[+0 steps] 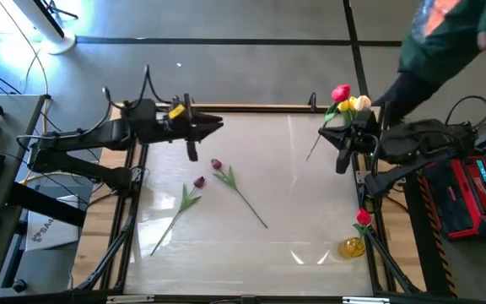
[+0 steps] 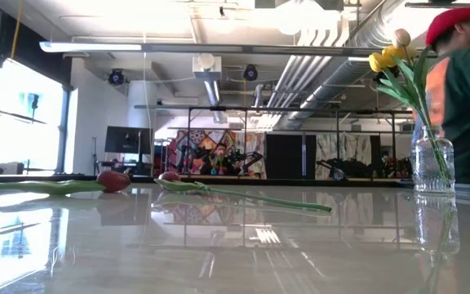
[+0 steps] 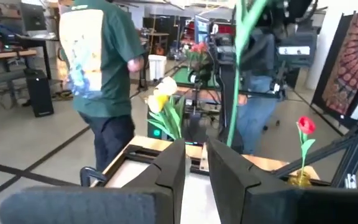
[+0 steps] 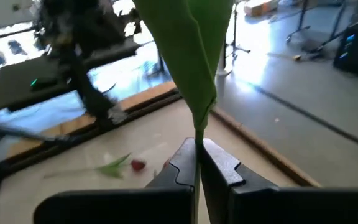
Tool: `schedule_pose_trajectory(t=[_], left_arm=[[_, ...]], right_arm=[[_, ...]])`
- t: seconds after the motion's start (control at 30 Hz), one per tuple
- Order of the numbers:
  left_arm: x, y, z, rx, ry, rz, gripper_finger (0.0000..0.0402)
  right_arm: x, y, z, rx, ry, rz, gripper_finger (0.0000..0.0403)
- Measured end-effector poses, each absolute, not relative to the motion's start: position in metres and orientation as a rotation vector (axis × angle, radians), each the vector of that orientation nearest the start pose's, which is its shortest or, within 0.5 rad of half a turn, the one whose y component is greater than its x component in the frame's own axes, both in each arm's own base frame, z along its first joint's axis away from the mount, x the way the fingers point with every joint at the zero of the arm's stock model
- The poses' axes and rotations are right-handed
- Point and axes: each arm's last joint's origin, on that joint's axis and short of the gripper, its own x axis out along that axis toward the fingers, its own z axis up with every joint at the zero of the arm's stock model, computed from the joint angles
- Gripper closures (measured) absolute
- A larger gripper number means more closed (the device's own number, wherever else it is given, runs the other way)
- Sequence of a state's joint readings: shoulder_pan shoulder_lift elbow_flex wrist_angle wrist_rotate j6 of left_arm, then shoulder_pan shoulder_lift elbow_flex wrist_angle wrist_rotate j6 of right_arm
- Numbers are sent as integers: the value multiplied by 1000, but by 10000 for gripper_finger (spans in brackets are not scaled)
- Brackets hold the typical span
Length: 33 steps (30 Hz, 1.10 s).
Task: Sort flowers into vase by color
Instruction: Put the red tulip into the yellow vase
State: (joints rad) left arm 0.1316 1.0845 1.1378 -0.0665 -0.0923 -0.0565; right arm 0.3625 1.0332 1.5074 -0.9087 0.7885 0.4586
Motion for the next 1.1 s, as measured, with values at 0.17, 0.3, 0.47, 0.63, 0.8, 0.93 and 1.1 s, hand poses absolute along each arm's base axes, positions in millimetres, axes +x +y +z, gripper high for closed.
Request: schedule_pose_trajectory(t=[0.17,0.3,0.47,0.63,0.8,0.93,1.1], left_arm=[[212,35,405,-85,107,288,326],[201,35,401,-123,169,327,315],[198,34,402,-151,164,327,305],[200,34,401,-151,175,330,294],[200,34,401,-151,174,328,291],[200,33,401,-150,176,322,290],[200,33,401,-150,176,322,290]], right_arm=[[153,44,455,220,300,-417,403],[153,51,457,180,304,-325,403],[152,53,457,170,305,-307,403],[152,54,457,176,305,-308,403],[152,54,457,191,308,-296,403],[152,54,457,208,307,-293,403],[152,54,458,213,303,-293,403]])
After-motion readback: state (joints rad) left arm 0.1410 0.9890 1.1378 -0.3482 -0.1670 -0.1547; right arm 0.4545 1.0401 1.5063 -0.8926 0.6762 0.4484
